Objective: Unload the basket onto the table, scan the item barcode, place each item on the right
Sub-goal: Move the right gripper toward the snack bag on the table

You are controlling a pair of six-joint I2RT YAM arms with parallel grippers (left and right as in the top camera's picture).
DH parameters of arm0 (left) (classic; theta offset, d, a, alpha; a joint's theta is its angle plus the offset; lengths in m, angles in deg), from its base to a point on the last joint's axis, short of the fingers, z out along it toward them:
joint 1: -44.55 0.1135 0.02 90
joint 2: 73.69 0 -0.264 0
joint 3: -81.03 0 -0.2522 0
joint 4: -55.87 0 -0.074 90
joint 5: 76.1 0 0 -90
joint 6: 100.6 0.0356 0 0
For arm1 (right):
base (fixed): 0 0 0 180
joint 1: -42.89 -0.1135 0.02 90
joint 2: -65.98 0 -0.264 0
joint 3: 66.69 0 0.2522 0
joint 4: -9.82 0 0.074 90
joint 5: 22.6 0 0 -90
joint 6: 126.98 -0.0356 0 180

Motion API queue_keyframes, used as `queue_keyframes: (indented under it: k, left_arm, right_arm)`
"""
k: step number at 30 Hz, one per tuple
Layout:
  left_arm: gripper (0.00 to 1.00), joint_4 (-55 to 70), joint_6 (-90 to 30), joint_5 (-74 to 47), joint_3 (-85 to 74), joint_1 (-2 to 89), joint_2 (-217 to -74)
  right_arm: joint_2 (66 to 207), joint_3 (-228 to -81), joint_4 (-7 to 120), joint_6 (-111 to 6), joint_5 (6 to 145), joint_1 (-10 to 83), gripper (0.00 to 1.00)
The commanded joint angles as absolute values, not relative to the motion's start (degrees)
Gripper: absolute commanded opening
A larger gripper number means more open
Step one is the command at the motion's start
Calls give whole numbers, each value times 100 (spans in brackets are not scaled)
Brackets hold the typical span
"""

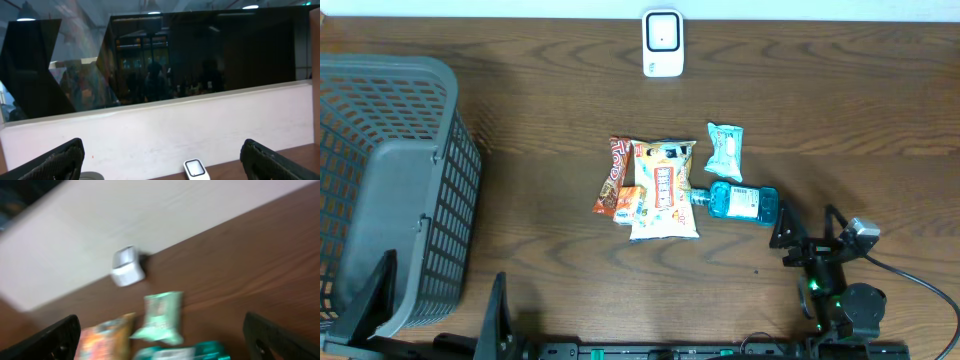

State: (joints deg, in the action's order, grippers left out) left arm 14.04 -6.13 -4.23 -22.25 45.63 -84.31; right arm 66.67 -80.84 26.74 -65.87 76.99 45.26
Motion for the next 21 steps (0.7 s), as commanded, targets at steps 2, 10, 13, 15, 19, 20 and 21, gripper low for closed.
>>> queue_keyframes:
  k: [2, 10, 13, 15, 19, 20, 21]
  left_arm:
    - [100, 1452, -663, -510, -2227, 4386, -8072]
    - [99, 1500, -656, -491, -2426, 4172, -7388]
    - [100, 1504, -573, -489, -2400, 4170, -7388]
    - [100, 1542, -532, -493, -2398, 4194, -7388]
    - [100, 1830, -529, -489, -2380, 4329, -7388]
    - [100, 1955, -532, -465, -2367, 4351, -7388]
    - [100, 2136, -532, -467, -2354, 4384, -7388]
  right_arm:
    - [6637, -8077, 2611, -8049, 9524, 4480, 99]
    - [6637, -8077, 2617, -8167, 11504, 4480, 99]
    - [6637, -8077, 2617, -8455, 12129, 4480, 99]
    - [6637, -8077, 2617, -8600, 12496, 4480, 99]
    - [6637, -8077, 2617, -8624, 13001, 4480, 99]
    - [6637, -8077, 2615, -8626, 13023, 4480, 99]
    - [6637, -8077, 2611, -8624, 13091, 4480, 99]
